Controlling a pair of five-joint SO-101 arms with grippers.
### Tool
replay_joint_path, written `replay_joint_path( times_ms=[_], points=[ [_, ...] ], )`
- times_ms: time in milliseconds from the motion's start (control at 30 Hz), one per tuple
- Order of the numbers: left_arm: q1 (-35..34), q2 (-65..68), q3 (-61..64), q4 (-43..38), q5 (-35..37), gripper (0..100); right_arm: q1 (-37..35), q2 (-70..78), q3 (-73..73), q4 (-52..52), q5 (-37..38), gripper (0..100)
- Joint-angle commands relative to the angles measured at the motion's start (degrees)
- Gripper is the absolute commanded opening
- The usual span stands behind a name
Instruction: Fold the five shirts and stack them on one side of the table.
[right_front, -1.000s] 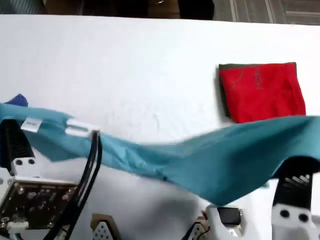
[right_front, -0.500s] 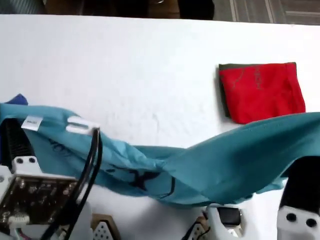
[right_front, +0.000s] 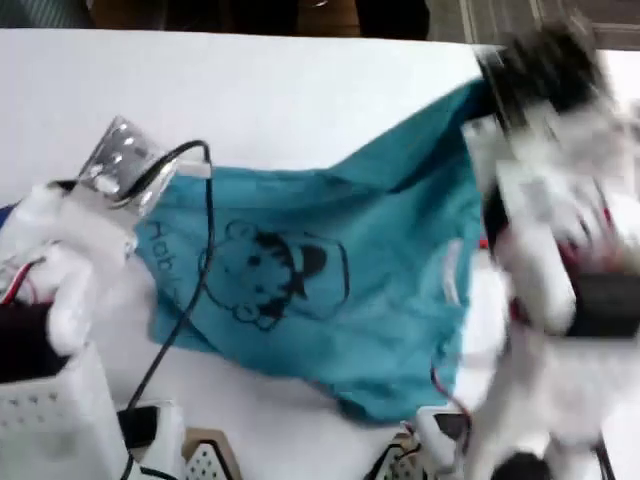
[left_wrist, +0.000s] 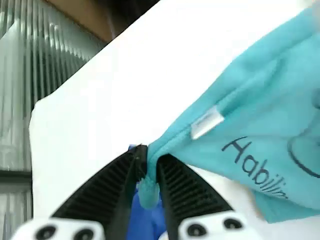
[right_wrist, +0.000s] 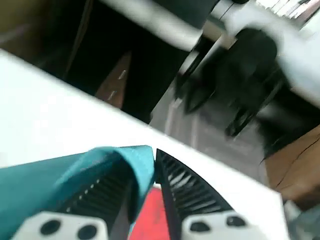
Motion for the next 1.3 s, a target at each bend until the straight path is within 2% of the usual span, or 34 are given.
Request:
replay_joint_path(
  times_ms=[0, 167, 300, 600, 933, 1267],
  points=[
    [2.1, 4.6, -0.5, -6.5, 0.6, 3, -0.7, 4.4, 2.6, -7.2, -0.1, 1.9],
    [1.9, 21.5, -14.6, -6.5, 0.6, 3, -0.7, 12.3, 0.3, -12.2, 0.0, 1.9],
    [1.9, 36.4, -27.6, -2.4, 0.3, 3, -0.7, 17.6, -3.6, -12.2, 0.0, 1.9],
    [2.9, 63.0, -42.2, 1.2, 0.5, 3, -2.5, 32.0, -4.0, -8.1, -0.1, 1.9],
    [4.2, 77.8, -46.2, 7.9, 0.1, 3, -5.4, 41.3, -4.0, -1.0, -0.4, 1.9],
    [4.1, 81.4, -46.4, 7.6, 0.4, 3, -4.4, 43.3, -4.1, -0.9, -2.1, 1.9]
  ],
)
